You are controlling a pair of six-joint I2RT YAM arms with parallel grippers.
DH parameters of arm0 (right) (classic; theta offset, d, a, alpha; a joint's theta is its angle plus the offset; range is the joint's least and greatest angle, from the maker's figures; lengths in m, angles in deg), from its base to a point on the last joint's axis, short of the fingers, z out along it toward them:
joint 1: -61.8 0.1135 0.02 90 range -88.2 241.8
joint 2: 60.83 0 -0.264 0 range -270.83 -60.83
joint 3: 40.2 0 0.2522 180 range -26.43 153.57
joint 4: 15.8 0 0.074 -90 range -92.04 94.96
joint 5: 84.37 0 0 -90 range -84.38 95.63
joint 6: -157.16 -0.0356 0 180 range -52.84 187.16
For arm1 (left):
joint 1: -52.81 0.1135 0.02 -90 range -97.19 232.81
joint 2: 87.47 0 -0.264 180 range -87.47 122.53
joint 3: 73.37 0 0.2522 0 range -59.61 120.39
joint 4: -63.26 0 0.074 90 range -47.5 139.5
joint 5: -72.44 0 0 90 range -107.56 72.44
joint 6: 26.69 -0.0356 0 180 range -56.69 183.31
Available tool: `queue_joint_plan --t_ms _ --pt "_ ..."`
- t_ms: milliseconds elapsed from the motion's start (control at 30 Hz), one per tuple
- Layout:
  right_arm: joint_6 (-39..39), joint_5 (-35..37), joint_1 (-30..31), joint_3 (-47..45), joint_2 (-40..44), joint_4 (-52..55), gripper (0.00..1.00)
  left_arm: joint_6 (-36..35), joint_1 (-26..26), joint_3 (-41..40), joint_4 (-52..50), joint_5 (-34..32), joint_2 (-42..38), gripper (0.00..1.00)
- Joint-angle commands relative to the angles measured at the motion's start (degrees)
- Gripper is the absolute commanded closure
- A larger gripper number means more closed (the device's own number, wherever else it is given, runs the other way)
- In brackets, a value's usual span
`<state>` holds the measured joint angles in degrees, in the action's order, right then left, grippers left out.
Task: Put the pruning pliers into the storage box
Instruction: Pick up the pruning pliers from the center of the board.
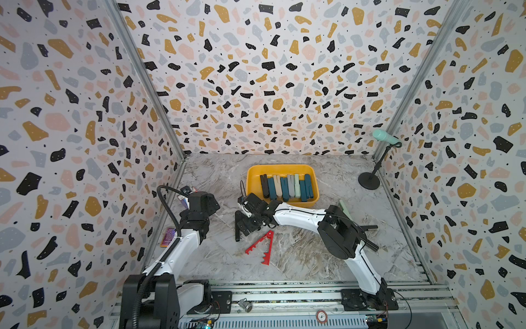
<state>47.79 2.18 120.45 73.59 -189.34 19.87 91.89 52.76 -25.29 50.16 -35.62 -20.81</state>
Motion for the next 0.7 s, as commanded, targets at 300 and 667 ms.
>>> queue_joint_plan --t_ms 300,667 --pt "-13.6 0.2 1.1 5.1 -1.6 1.6 0.01 0.1 0.3 -3.2 5.9 1.4 -0.8 0.0" --pt "-11.6 8.6 2.9 11.1 -8.3 13.1 0.01 -0.2 0.2 -3.5 6.9 1.7 -0.8 0.01"
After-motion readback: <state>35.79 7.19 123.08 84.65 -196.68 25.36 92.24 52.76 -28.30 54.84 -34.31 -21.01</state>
